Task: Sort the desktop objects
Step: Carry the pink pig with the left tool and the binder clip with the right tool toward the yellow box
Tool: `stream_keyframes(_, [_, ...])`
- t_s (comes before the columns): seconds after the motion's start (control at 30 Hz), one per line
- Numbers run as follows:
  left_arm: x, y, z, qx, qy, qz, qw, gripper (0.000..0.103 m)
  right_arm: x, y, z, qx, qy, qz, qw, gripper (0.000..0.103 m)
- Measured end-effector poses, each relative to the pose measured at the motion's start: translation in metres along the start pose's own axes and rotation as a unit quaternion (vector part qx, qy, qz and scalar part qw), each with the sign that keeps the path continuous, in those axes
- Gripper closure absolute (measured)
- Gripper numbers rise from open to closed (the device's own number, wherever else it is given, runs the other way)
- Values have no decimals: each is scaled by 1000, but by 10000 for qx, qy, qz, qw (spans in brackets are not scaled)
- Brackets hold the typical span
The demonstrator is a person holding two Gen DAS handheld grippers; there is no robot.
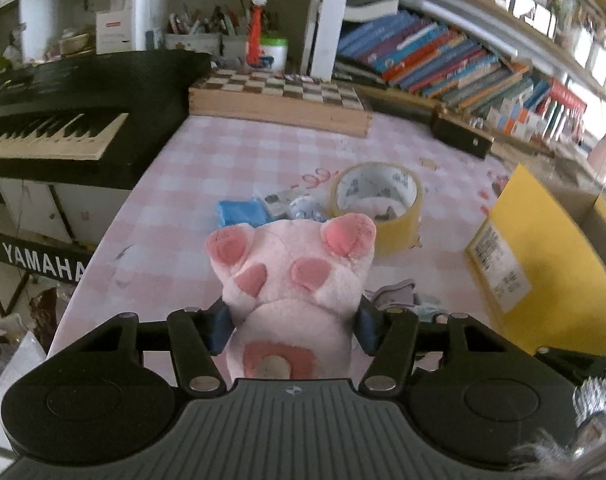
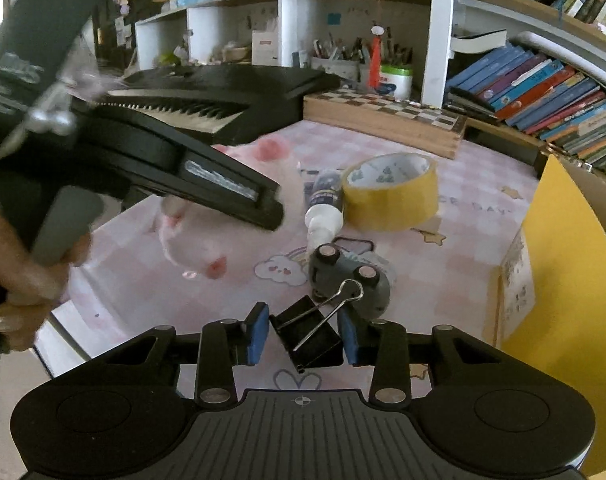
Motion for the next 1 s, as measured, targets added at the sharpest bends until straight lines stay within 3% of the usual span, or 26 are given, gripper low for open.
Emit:
stream_keyframes(0.63, [-8,3,96,-189,-559,454,9972,47,17,2,58,110,-293,-71,9995,66])
stream_keyframes(1.0, [-32,-19,155,-743,-613,477,9942,47,9,-3,122,-8,-347,-596,9976,66])
Point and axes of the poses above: each gripper's, at about its wrist camera, not at the fingertips, and z roughly against the way its jaws point, y to its left, x to its top, the point moved 7 cm from there along -z, roughly the way its jaws point, and after that the axes turned 10 degrees about -z, right-handed, at the moved point
